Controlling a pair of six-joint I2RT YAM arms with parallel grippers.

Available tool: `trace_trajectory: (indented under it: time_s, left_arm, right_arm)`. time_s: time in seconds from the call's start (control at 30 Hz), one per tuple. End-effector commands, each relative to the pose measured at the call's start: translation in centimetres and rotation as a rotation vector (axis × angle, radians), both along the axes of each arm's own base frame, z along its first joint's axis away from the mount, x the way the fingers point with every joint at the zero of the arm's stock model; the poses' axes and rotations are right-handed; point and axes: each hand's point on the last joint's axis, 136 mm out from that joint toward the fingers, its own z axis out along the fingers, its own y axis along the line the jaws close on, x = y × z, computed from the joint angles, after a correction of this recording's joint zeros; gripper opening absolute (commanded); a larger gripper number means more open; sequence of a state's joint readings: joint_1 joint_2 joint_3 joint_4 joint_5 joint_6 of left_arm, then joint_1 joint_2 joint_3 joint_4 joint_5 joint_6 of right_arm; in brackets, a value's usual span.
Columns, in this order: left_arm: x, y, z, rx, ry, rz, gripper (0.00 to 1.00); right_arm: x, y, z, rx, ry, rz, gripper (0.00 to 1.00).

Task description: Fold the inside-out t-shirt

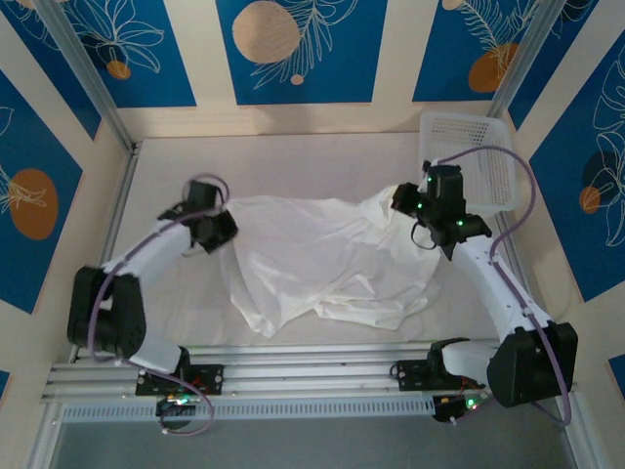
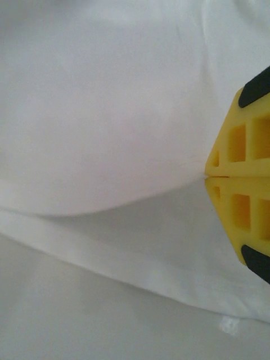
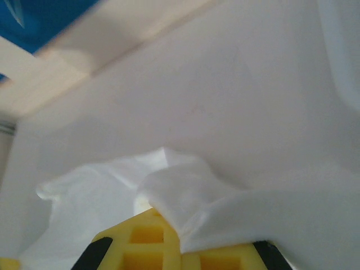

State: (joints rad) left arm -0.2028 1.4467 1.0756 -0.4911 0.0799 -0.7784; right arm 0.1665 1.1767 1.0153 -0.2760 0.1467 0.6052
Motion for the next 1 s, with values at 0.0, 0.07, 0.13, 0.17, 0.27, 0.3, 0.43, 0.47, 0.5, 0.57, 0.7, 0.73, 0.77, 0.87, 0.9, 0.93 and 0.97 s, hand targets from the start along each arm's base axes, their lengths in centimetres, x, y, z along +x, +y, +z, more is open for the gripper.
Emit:
trace_trajectory:
  time_s: [0.0,0.07,0.13,0.17,0.27,0.3,0.43,0.47,0.5,0.57,0.7,0.73,0.77,0.87,0.9,0.93,0.97]
  left_arm:
    - [1.3,4.9,21.4,0.125,-0.505,0.062,0.00]
    - [-0.8,6.9,30.5,0.205,-0.704,0.114,0.00]
    - [-3.6,8.4,36.6,0.256,-0.842,0.168,0.00]
    - [-5.1,8.9,38.8,0.269,-0.895,0.191,0.00]
    - [-8.7,9.8,42.6,0.280,-1.013,0.233,0.00]
    - [-9.6,10.0,43.5,0.279,-1.041,0.238,0.00]
    - [-13.4,10.7,46.4,0.280,-1.132,0.272,0.00]
    - [-14.2,10.9,47.0,0.283,-1.151,0.281,0.00]
    - [-14.9,11.1,47.6,0.285,-1.168,0.287,0.00]
    - [-16.2,11.5,48.6,0.296,-1.195,0.306,0.00]
    - [-18.1,12.2,50.0,0.335,-1.234,0.334,0.00]
    - [-18.5,12.4,50.3,0.343,-1.238,0.340,0.00]
    - [-19.0,12.6,50.5,0.346,-1.244,0.348,0.00]
    - [-20.3,12.9,51.1,0.350,-1.273,0.364,0.00]
    - [-20.6,13.0,51.2,0.355,-1.277,0.368,0.00]
    - [-20.8,13.2,51.3,0.364,-1.281,0.377,0.00]
    - [-20.7,13.4,51.1,0.377,-1.275,0.388,0.00]
  right_arm:
    - [-0.4,-2.8,17.7,0.007,-0.479,-0.081,0.00]
    - [-2.4,-4.6,24.3,0.019,-0.639,-0.149,0.00]
    - [-4.6,-6.0,28.2,0.072,-0.729,-0.207,0.00]
    - [-5.7,-6.2,29.7,0.090,-0.763,-0.206,0.00]
    - [-8.2,-5.5,32.5,0.111,-0.837,-0.157,0.00]
    - [-8.8,-5.3,33.4,0.113,-0.863,-0.140,0.00]
    - [-11.7,-4.3,37.6,0.129,-0.971,-0.065,0.00]
    - [-12.4,-4.2,38.5,0.134,-0.995,-0.057,0.00]
    - [-13.0,-4.2,39.4,0.133,-1.018,-0.055,0.00]
    - [-14.4,-4.4,41.3,0.121,-1.070,-0.059,0.00]
    - [-16.7,-4.2,44.2,0.105,-1.138,-0.041,0.00]
    - [-17.2,-3.9,44.8,0.106,-1.147,-0.023,0.00]
    - [-17.8,-3.7,45.3,0.105,-1.155,-0.005,0.00]
    - [-19.0,-3.0,46.5,0.101,-1.180,0.044,0.00]
    - [-19.2,-2.9,46.7,0.095,-1.182,0.050,0.00]
    - [-19.3,-2.8,46.9,0.091,-1.182,0.054,0.00]
    - [-19.3,-2.8,47.0,0.086,-1.181,0.057,0.00]
